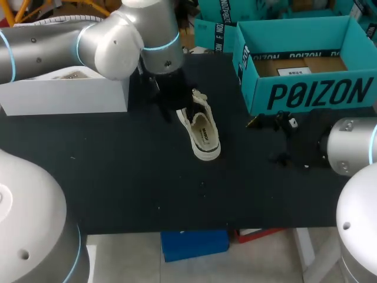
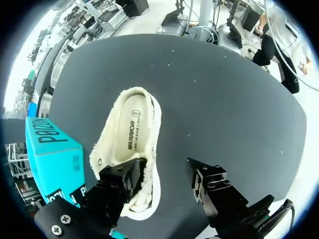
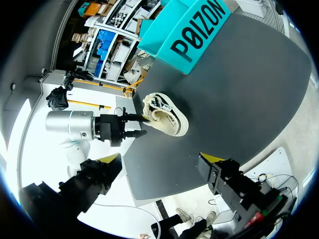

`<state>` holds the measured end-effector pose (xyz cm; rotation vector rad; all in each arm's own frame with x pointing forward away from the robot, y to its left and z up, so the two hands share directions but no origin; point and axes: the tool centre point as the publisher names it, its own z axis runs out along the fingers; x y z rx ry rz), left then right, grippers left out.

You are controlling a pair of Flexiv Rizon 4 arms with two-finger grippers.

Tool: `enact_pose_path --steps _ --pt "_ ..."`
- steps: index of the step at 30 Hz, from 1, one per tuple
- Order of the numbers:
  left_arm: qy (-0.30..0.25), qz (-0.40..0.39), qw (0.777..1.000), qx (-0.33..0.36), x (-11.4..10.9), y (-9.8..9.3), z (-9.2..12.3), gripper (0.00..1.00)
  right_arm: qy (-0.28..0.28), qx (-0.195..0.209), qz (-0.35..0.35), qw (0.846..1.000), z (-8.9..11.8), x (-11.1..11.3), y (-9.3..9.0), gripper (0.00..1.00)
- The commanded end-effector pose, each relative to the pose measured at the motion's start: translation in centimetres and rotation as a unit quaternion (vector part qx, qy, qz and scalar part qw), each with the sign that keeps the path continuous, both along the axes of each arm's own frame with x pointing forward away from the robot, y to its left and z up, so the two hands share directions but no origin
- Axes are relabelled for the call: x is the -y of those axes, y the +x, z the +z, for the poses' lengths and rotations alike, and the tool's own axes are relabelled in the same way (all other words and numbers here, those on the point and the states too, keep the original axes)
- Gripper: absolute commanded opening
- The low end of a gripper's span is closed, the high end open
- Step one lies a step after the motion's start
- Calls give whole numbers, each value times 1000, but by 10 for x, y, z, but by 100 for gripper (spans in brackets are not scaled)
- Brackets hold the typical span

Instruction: Take the shoe out of the shoebox, open the shoe tongue, remove and reinsert the insole, then place the shoe into the shoebox

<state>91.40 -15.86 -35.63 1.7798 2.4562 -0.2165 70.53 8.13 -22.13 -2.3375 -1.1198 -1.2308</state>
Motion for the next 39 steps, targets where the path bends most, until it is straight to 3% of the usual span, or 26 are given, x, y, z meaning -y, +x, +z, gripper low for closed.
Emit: enact_pose_path --steps 1,17,32,37,38,39 --pt "21 -10 1000 -3 5 4 -8 54 -18 39 -65 997 -6 -3 -6 100" --pt "13 -5 1000 -3 9 13 -46 46 -18 39 -65 997 -6 -3 -6 100" --pt "11 3 1000 -4 14 21 -62 43 -18 39 -65 997 -6 -3 -6 100" --pt "11 4 1000 -8 16 21 -69 36 -18 39 -65 997 -6 -3 -6 100" --pt "9 5 1000 -9 17 21 -69 32 -18 39 -65 997 -6 -3 -6 100" --pt "8 5 1000 -9 17 20 -70 17 -18 39 -65 997 -6 -3 -6 100"
